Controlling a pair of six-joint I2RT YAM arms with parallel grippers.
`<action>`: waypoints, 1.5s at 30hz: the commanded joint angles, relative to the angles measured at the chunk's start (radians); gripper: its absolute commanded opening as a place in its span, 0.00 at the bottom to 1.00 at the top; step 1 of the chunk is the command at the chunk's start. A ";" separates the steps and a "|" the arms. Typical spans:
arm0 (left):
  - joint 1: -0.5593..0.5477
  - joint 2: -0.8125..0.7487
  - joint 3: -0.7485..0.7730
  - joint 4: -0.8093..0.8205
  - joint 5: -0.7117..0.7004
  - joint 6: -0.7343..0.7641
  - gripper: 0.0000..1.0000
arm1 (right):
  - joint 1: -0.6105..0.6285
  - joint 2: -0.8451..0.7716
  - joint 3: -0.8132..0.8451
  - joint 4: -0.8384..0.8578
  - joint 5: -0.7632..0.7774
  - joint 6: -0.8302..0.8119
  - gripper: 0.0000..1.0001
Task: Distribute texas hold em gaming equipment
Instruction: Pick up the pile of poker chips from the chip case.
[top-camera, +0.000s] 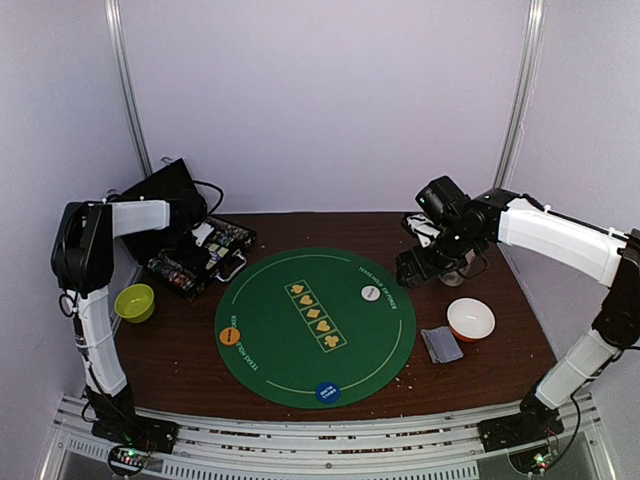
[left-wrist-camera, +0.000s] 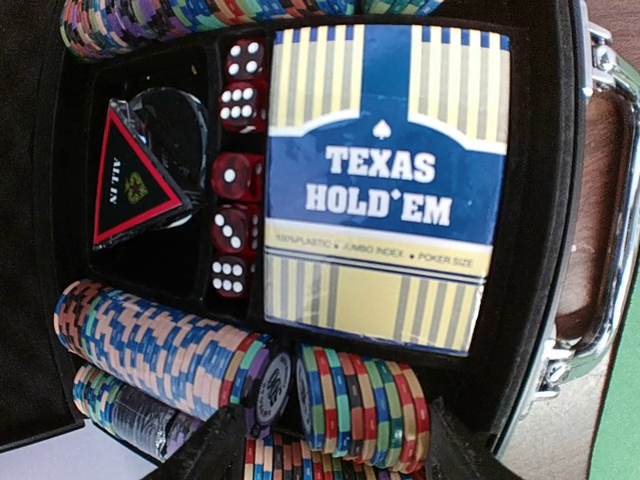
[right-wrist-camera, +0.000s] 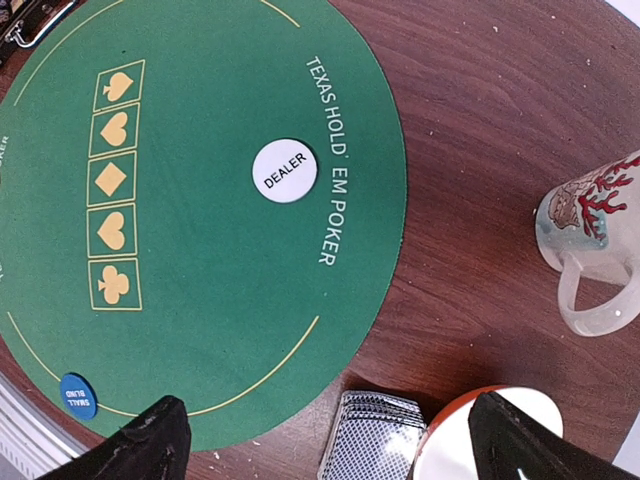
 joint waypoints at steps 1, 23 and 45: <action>0.004 0.010 -0.014 0.018 0.074 0.016 0.63 | -0.007 0.008 -0.008 -0.004 -0.017 0.011 1.00; 0.001 -0.098 -0.039 0.056 0.019 0.022 0.63 | -0.007 0.023 0.007 -0.017 -0.035 0.006 1.00; 0.008 -0.092 -0.035 0.016 0.089 0.009 0.59 | -0.007 0.018 0.002 -0.036 -0.045 0.007 1.00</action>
